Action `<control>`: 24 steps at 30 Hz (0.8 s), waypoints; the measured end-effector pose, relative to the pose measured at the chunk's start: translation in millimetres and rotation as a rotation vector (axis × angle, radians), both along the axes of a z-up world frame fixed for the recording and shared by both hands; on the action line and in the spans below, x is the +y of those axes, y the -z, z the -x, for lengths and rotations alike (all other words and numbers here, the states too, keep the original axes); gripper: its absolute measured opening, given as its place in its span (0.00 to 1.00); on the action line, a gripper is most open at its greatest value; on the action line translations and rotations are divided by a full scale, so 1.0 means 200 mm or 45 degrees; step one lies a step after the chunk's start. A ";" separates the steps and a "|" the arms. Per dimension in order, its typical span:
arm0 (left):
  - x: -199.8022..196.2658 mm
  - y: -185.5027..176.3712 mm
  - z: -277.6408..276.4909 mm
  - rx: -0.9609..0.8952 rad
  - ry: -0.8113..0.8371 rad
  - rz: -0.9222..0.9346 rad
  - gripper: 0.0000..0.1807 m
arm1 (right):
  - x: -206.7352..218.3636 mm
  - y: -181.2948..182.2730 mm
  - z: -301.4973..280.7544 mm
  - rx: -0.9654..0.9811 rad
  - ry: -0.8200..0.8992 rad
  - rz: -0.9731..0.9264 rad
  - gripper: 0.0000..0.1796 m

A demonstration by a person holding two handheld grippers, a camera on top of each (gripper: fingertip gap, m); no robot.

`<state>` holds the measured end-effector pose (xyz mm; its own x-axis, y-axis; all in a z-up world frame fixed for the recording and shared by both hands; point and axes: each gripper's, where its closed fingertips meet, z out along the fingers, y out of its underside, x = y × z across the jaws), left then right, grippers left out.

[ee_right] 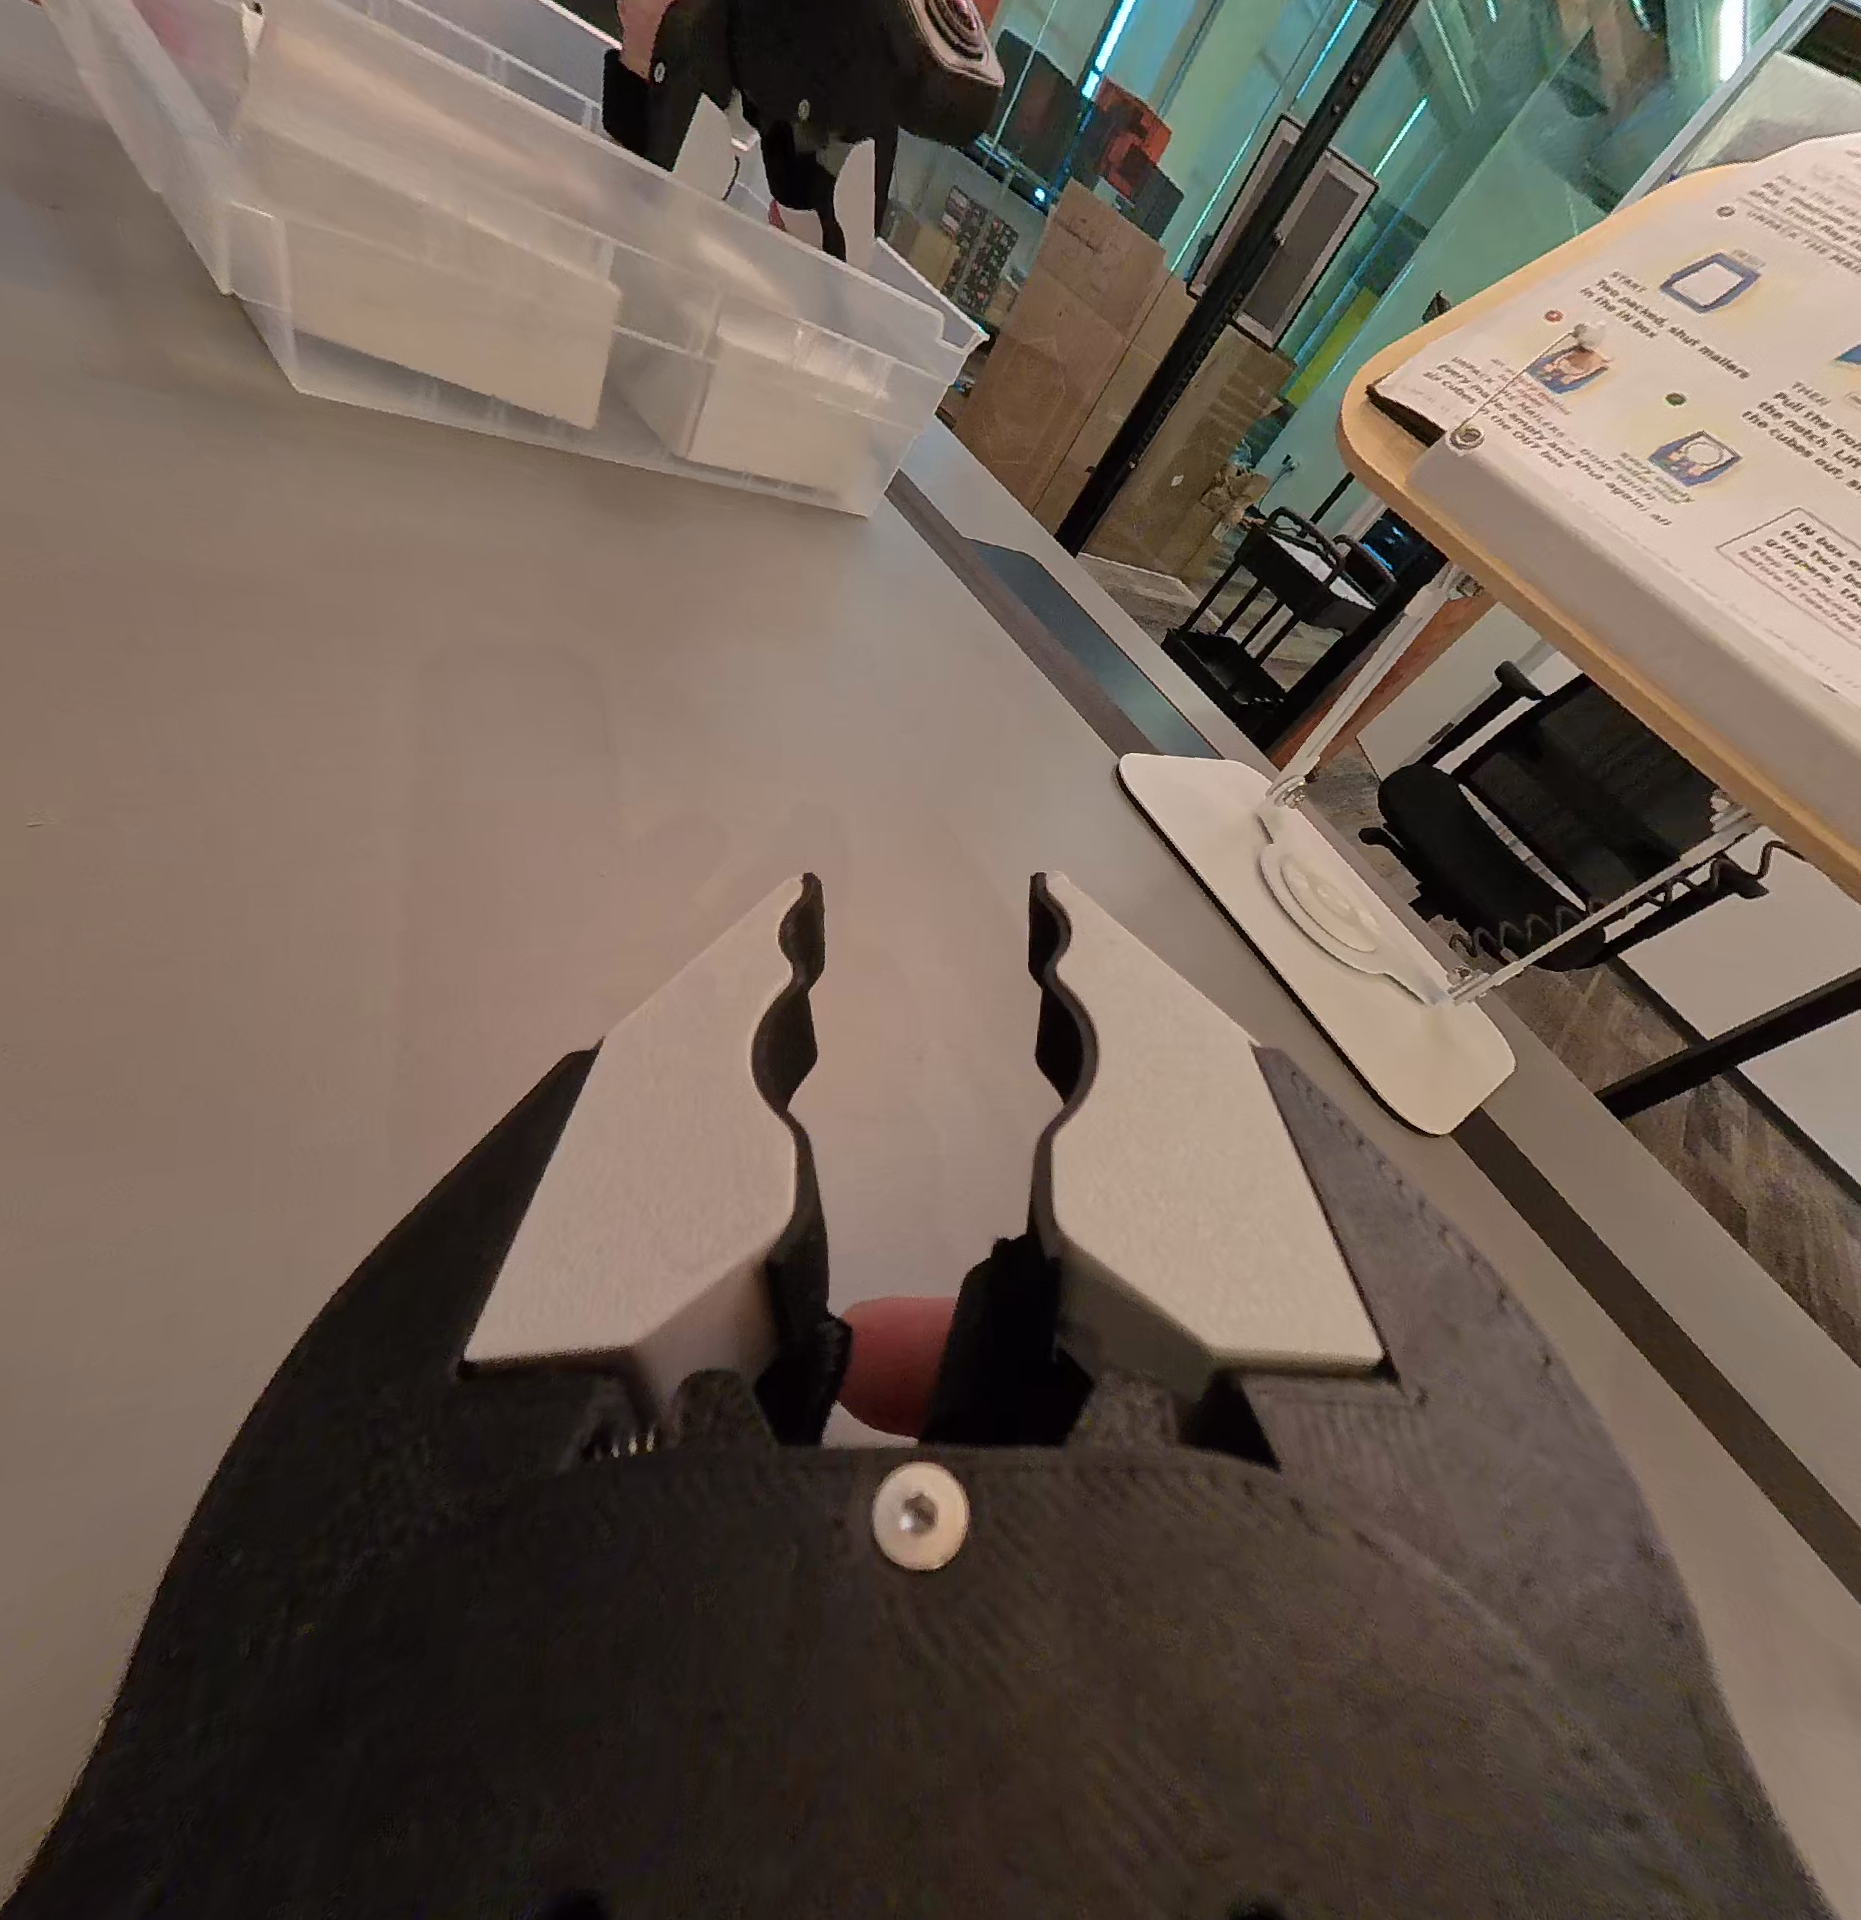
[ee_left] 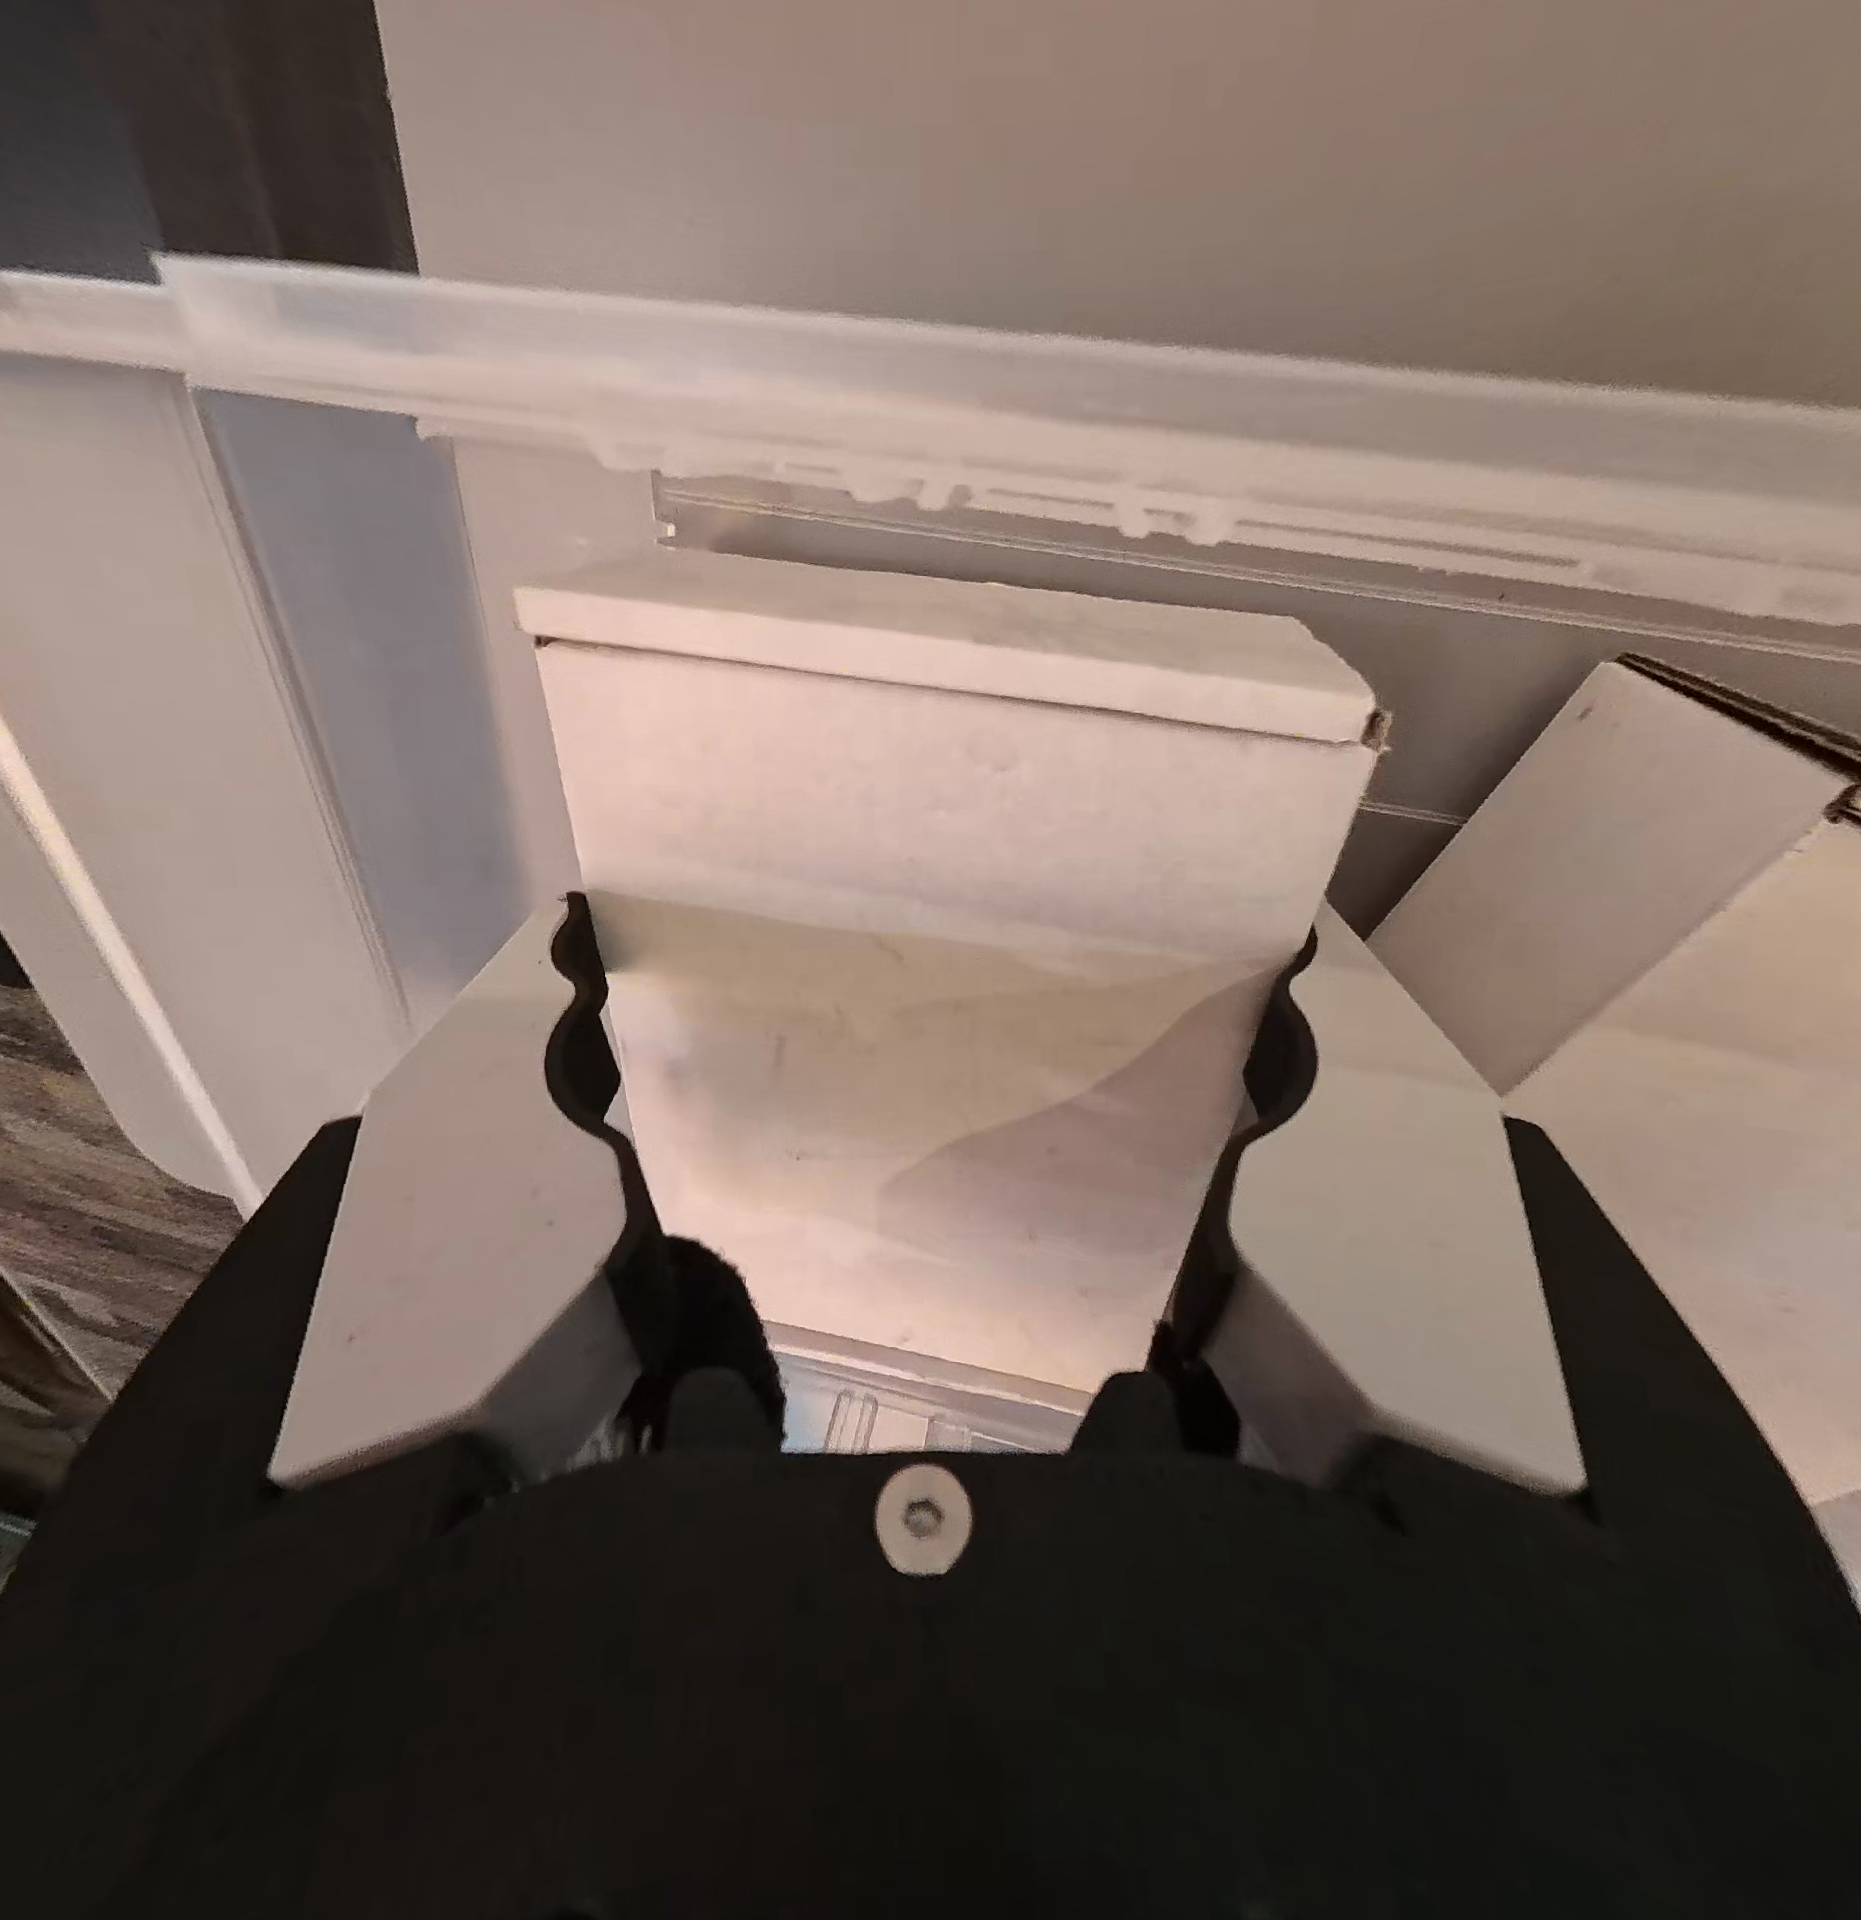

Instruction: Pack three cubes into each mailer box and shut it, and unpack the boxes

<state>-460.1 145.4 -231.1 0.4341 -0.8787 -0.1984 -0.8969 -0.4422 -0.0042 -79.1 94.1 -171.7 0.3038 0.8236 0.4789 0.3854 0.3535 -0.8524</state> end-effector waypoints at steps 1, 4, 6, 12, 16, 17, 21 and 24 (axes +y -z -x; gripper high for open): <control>0.00 0.00 0.00 0.002 -0.002 -0.005 0.69 | 0.00 0.00 0.00 -0.001 -0.002 0.000 0.21; 0.01 -0.02 0.01 0.008 -0.012 -0.043 0.69 | 0.00 0.00 0.00 -0.004 -0.004 -0.001 0.21; 0.02 -0.06 0.00 -0.025 -0.014 -0.091 0.69 | -0.01 0.00 0.00 -0.005 -0.007 -0.001 0.21; 0.01 -0.21 -0.02 -0.016 0.014 -0.215 0.68 | -0.01 0.01 0.00 -0.007 -0.013 -0.003 0.20; 0.01 -0.33 -0.04 -0.041 0.013 -0.283 0.68 | -0.01 0.00 0.00 -0.006 -0.013 -0.009 0.20; 0.01 -0.37 -0.05 -0.050 0.009 -0.300 0.68 | -0.01 0.00 0.00 -0.003 -0.013 -0.009 0.20; 0.02 -0.53 -0.10 -0.107 -0.015 -0.399 0.68 | -0.01 -0.01 0.00 0.015 -0.010 -0.002 0.20; 0.03 -0.69 -0.18 -0.142 -0.012 -0.459 0.68 | 0.00 -0.02 -0.01 0.028 -0.004 0.003 0.20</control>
